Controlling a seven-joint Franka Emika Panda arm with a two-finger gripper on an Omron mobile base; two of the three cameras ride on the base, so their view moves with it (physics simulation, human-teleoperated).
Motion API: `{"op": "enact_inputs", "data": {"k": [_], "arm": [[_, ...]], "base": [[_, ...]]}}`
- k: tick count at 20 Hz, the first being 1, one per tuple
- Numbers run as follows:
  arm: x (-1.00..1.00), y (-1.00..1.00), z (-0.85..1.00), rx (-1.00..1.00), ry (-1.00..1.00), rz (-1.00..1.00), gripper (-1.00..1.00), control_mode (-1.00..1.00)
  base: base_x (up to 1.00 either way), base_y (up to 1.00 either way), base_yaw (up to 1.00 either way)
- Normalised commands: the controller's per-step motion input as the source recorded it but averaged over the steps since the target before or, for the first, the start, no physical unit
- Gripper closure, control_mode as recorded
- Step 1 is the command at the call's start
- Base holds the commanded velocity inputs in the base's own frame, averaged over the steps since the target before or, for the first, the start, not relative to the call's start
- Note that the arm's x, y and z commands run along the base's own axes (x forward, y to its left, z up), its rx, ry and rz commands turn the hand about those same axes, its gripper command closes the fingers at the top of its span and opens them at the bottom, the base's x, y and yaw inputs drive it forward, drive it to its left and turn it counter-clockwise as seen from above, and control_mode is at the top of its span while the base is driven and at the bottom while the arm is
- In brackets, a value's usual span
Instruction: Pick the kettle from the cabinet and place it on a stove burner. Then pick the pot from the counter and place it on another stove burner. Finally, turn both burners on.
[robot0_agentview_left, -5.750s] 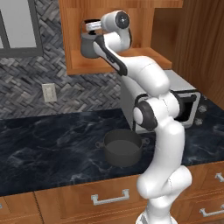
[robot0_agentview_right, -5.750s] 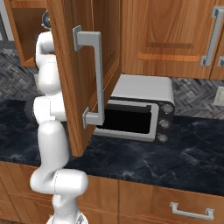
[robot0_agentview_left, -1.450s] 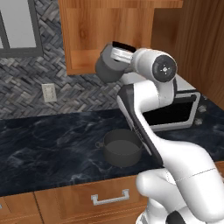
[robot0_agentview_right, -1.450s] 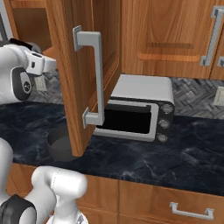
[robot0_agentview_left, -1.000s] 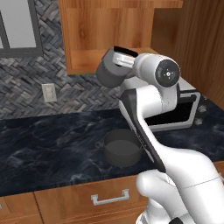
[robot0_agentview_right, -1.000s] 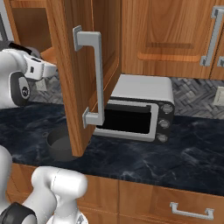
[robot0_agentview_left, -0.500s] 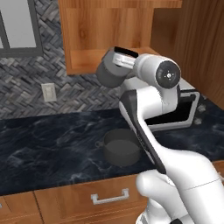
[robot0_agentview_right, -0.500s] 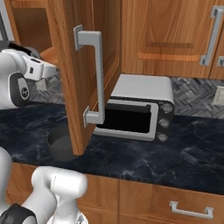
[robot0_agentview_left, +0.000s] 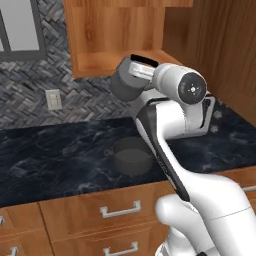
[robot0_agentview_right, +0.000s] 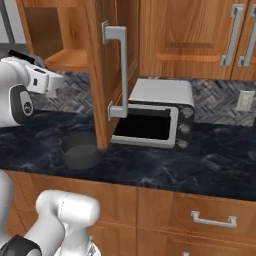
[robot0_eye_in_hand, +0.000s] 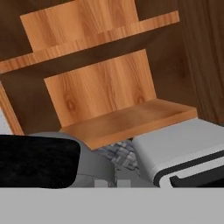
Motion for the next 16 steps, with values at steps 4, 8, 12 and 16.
{"op": "enact_inputs", "data": {"k": [4,8,12,16], "arm": [[0.0,0.0,0.0,0.0,0.0,0.0,1.0,1.0],[0.0,0.0,0.0,0.0,0.0,0.0,1.0,1.0],[0.0,0.0,0.0,0.0,0.0,0.0,1.0,1.0],[0.0,0.0,0.0,0.0,0.0,0.0,1.0,1.0]], "base": [[-0.45,0.24,-0.08],[-0.39,0.37,-0.08],[-0.28,0.53,-0.1],[-0.18,0.69,-0.13]]}}
